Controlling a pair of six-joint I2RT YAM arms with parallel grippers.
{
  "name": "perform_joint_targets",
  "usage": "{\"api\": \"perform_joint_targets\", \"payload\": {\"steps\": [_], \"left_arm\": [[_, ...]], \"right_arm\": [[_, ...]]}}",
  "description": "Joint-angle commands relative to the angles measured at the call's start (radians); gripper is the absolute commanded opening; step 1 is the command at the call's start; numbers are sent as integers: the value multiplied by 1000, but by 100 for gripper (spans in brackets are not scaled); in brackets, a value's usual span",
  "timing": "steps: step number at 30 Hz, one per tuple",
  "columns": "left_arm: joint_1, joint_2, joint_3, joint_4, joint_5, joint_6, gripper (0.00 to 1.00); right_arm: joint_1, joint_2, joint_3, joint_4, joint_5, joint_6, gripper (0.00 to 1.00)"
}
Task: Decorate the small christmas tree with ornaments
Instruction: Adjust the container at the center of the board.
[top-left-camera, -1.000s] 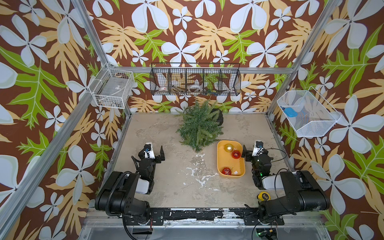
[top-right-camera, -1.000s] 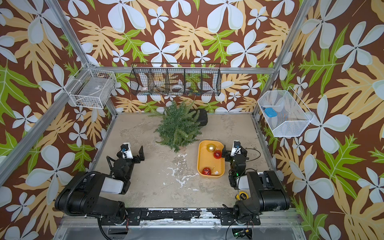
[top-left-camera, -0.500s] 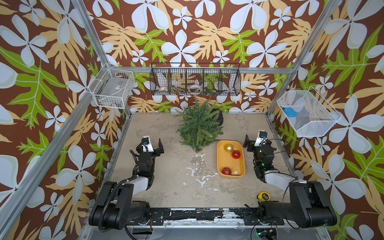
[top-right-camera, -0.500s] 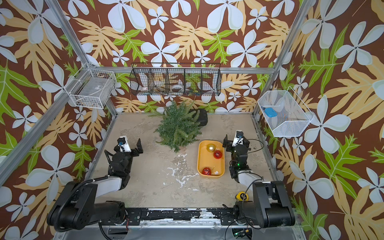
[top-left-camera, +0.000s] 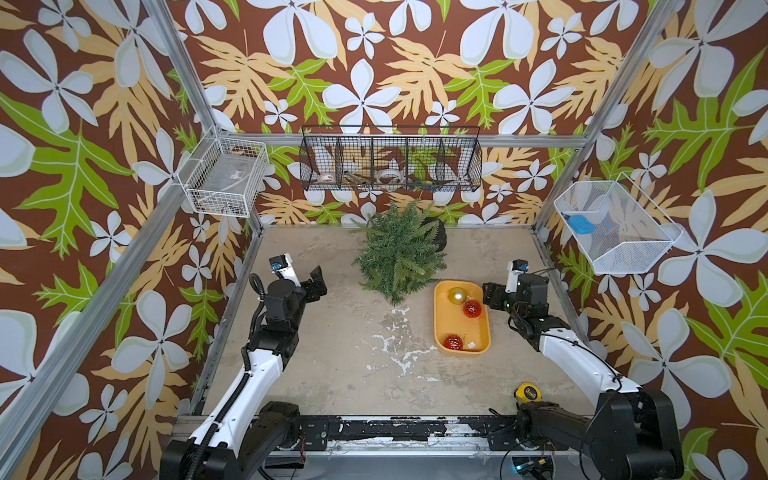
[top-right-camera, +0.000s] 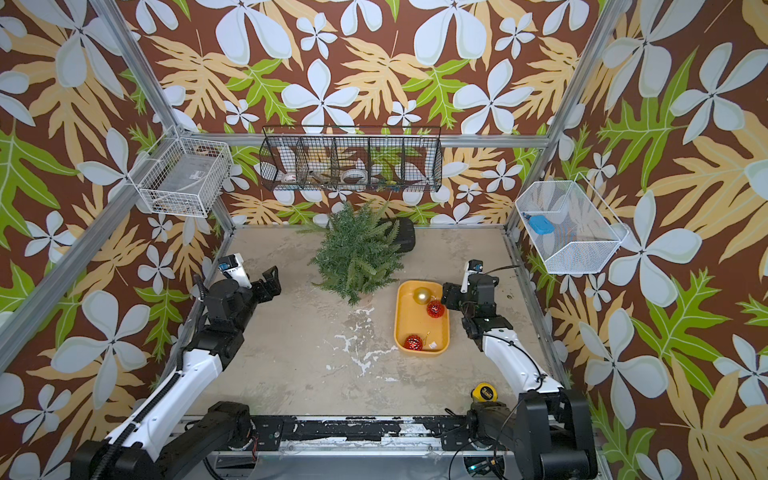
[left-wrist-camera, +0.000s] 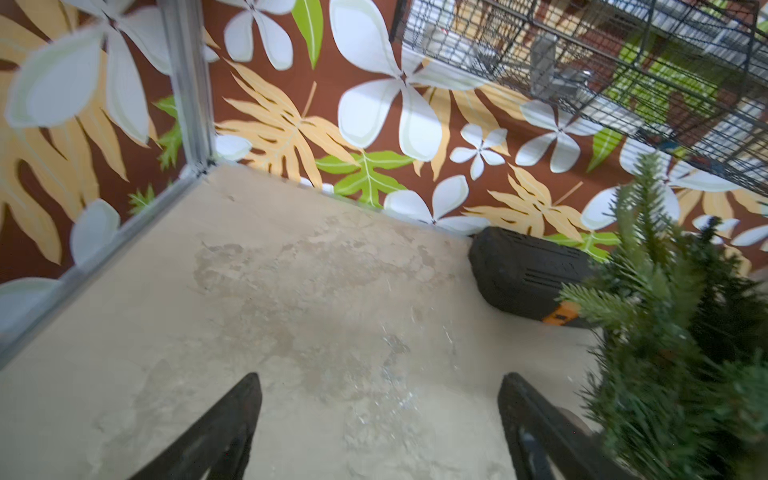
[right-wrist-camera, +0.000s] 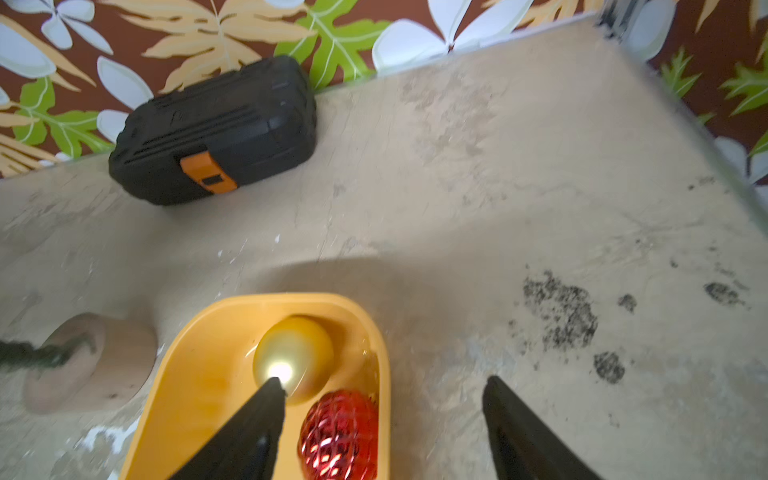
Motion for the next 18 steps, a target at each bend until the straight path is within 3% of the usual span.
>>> {"api": "perform_joint_targets", "payload": {"steps": [1, 7, 18], "left_arm": [[-1, 6, 28, -180, 221, 19, 79], [-1, -5, 29, -186, 287, 10, 78], [0, -14, 20, -172, 299, 9, 78]], "right_arm": [[0, -20, 14, -165, -29, -11, 59], [-1, 48, 28, -180, -103, -33, 40], [-1, 170, 32, -153, -111, -43, 17]]}}
